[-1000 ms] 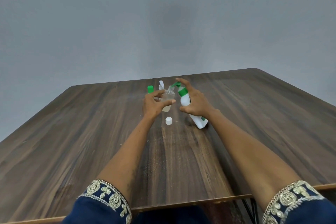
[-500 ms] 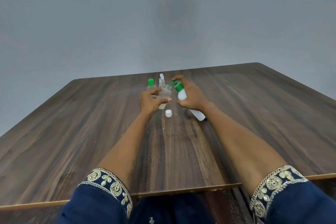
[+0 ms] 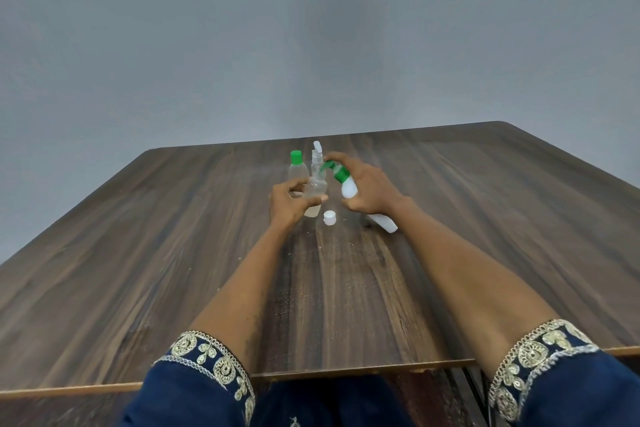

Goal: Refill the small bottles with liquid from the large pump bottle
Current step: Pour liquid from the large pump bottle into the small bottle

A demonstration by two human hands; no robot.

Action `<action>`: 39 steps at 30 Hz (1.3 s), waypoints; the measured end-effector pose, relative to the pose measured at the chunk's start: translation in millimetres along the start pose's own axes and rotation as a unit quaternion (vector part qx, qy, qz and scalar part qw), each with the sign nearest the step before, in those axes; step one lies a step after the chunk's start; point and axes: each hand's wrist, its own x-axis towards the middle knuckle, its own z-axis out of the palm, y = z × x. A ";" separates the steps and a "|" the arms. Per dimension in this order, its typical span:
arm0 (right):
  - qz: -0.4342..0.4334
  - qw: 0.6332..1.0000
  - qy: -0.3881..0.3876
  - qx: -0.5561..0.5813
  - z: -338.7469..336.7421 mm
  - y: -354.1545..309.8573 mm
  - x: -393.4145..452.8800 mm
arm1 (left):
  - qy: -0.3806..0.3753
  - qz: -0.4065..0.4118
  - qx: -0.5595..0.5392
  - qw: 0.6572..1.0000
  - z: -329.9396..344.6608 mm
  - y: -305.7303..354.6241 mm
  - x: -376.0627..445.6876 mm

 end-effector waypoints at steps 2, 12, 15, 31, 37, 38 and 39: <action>-0.002 1.000 -0.001 0.009 -1.1 1.0 -0.1 | 0.003 -0.001 -0.007 1.000 0.4 3.7 0.1; 0.008 1.000 -0.007 0.004 0.1 1.2 0.4 | 0.003 -0.002 -0.001 1.000 2.9 3.5 -2.5; -0.002 1.000 -0.009 0.007 -1.2 1.1 -0.2 | 0.006 0.000 -0.001 1.000 2.3 4.3 -1.3; -0.011 1.000 -0.009 -0.024 -0.8 -1.8 1.3 | -0.007 -0.003 0.023 1.000 0.6 -4.4 1.4; -0.019 0.999 -0.018 -0.036 -0.4 0.4 1.8 | 0.003 -0.004 0.015 1.000 -0.1 -7.9 2.9; -0.018 0.999 -0.019 -0.033 -0.6 0.8 2.0 | 0.003 -0.002 0.017 1.000 -0.1 -7.4 3.1; -0.016 0.999 -0.019 -0.030 -0.5 1.1 2.1 | 0.001 -0.001 0.018 1.000 0.0 -6.9 3.2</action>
